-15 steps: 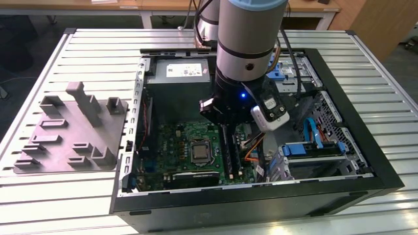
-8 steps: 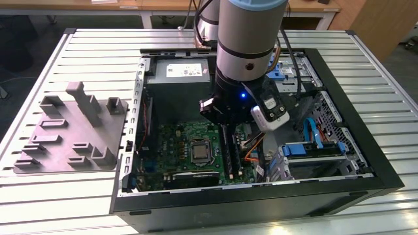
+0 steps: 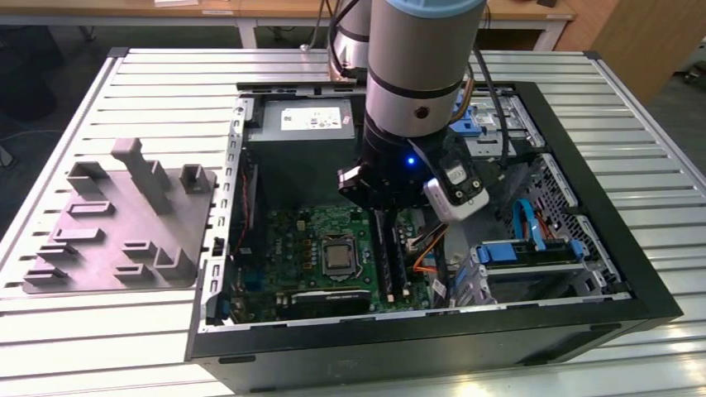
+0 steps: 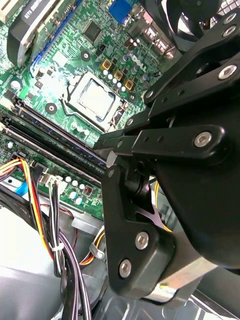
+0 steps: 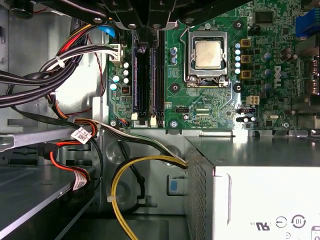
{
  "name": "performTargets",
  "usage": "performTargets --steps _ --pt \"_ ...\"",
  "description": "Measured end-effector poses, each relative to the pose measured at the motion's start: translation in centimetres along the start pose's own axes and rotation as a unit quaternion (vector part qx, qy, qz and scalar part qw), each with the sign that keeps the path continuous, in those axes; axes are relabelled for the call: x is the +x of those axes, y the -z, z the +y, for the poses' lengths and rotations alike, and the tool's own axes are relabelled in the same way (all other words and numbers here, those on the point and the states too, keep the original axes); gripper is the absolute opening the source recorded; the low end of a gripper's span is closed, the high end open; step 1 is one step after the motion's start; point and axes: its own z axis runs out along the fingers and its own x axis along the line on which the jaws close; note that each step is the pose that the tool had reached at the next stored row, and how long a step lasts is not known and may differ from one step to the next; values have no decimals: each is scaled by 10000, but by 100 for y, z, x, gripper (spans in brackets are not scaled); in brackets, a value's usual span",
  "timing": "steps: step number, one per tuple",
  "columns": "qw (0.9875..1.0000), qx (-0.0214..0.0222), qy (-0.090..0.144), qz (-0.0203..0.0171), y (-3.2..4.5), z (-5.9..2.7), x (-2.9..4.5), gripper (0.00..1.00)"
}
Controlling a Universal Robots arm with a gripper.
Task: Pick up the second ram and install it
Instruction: 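Press down the second ram until it locks into place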
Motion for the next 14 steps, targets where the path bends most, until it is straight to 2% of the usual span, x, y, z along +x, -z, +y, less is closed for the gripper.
performTargets --steps 8,11,14 --pt "10000 0 1 0 3 4 -1 10" --pt "10000 -6 0 0 -1 38 0 10" --pt "10000 -7 0 0 -18 112 1 10"
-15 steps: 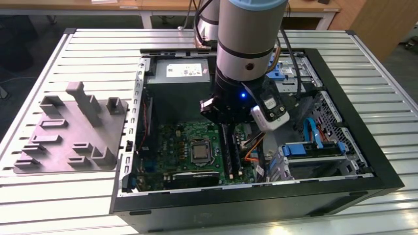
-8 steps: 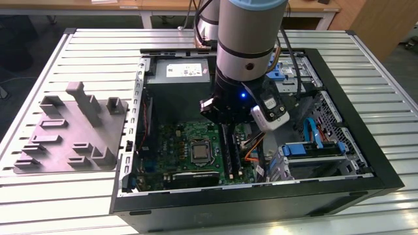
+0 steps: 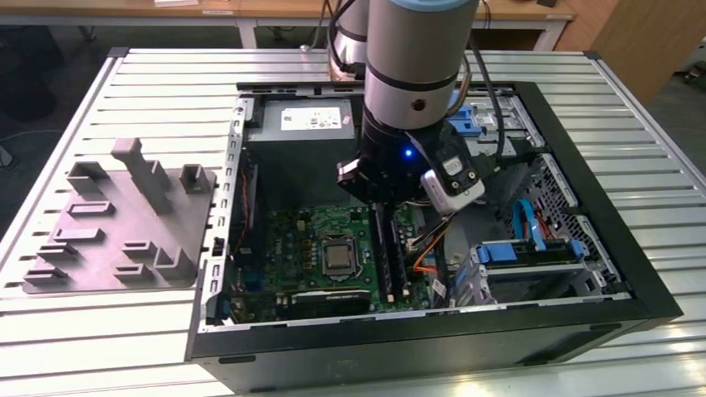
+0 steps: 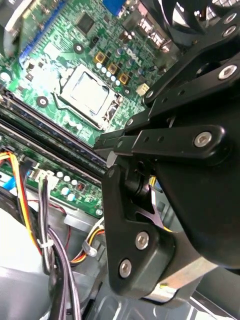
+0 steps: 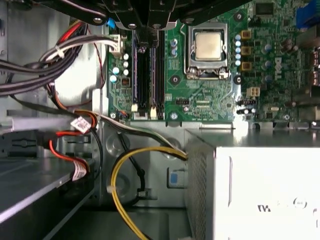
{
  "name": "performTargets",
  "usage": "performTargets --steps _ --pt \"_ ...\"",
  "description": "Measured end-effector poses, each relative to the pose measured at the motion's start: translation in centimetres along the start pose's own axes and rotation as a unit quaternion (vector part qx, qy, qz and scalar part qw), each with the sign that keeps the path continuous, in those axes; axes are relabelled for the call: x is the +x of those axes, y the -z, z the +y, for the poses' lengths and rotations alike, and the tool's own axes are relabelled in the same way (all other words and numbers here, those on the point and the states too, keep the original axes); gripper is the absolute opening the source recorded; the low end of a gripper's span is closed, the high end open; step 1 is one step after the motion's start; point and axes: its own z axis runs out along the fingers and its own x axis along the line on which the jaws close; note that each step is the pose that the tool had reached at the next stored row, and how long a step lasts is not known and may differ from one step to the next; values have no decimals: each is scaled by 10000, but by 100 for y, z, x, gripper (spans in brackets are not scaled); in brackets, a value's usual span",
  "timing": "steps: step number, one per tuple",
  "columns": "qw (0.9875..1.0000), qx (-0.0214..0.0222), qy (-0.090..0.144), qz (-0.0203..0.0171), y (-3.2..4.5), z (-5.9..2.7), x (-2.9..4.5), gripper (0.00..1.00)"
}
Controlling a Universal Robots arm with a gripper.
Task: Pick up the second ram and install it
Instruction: 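Press down the second ram until it locks into place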
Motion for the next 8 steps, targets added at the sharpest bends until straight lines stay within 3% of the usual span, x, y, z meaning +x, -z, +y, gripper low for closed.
performTargets --steps 8 --pt "10000 0 0 0 -27 116 2 10"
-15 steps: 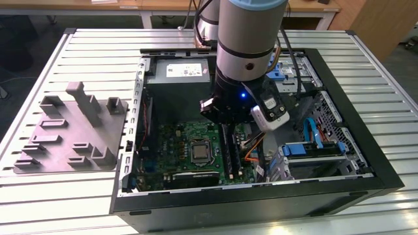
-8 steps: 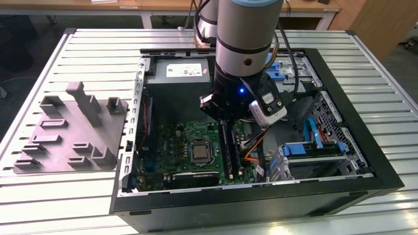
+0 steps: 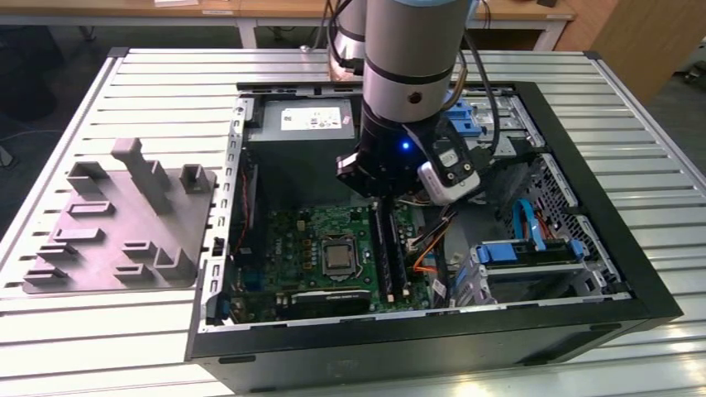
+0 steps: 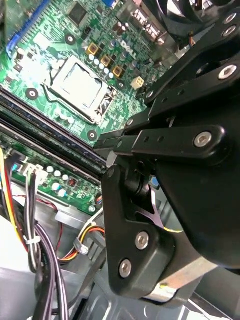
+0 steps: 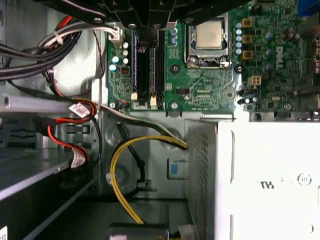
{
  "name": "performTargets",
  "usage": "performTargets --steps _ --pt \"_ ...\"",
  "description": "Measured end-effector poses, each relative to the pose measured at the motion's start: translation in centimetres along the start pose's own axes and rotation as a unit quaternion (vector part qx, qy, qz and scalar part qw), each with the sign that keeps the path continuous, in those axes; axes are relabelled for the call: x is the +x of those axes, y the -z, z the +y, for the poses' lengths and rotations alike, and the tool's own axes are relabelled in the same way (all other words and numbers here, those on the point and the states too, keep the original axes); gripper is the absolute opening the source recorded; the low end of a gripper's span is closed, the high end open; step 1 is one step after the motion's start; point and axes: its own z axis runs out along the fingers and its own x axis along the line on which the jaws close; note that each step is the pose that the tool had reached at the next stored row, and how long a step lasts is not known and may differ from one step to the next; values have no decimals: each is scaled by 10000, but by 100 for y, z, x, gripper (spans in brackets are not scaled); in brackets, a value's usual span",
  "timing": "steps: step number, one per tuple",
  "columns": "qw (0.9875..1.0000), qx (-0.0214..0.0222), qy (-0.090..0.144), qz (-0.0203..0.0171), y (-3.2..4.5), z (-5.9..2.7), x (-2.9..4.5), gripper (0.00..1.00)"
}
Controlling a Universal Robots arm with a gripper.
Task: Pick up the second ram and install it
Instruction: 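Press down the second ram until it locks into place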
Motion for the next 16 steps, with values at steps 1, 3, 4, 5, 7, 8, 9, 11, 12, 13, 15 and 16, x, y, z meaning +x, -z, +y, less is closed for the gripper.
performTargets --steps 1,3,4,5,7,8,9,11,12,13,15,16 --pt "10000 0 0 0 -3 13 0 10" --pt "10000 0 0 0 -13 41 1 10" --pt "10000 0 0 0 -20 53 1 10" --pt "10000 0 0 0 -31 64 1 10" --pt "10000 0 0 0 -62 83 2 10" --pt "10000 0 0 0 -79 92 3 10" --pt "10000 0 0 0 -94 102 3 10" --pt "10000 1 1 0 -101 105 3 10" --pt "10000 1 1 0 -101 105 3 10" --pt "10000 1 0 1 -101 105 4 10" --pt "10000 0 -1 0 -106 114 5 10" --pt "10000 -1 -1 0 -111 126 5 10"
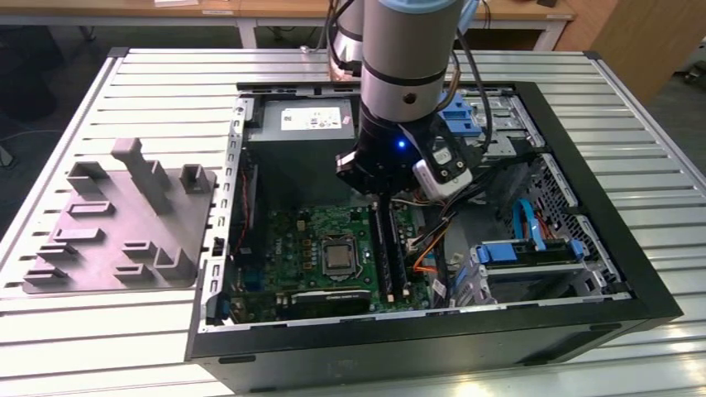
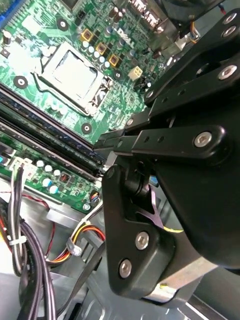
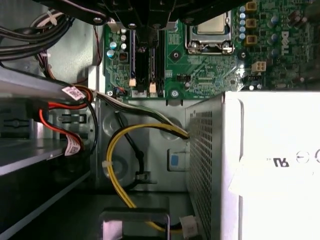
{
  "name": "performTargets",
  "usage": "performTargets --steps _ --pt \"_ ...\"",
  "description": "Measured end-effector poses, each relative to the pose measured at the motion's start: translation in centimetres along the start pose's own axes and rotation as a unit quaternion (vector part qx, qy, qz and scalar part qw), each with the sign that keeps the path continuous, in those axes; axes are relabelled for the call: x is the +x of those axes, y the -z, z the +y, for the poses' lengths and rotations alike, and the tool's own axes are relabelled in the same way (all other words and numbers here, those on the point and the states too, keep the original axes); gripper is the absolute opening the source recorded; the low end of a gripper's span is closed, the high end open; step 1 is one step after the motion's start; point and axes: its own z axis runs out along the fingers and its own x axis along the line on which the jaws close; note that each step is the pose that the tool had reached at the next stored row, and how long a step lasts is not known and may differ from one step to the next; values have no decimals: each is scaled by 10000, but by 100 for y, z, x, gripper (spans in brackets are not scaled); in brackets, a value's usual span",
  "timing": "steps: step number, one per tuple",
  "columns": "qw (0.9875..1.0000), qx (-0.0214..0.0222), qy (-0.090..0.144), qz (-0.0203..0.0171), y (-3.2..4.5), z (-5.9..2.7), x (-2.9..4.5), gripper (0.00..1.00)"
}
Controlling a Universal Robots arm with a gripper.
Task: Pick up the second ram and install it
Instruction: 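Press down the second ram until it locks into place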
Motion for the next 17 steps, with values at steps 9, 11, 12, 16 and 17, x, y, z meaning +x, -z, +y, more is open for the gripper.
performTargets --steps 9,11,12,16,17 --pt "10000 2 1 0 -104 48 3 10" --pt "10000 2 1 0 -112 60 3 10" --pt "10000 1 1 0 -119 67 4 10" --pt "10000 1 1 0 -159 93 6 10" --pt "10000 1 1 0 -170 97 6 10"
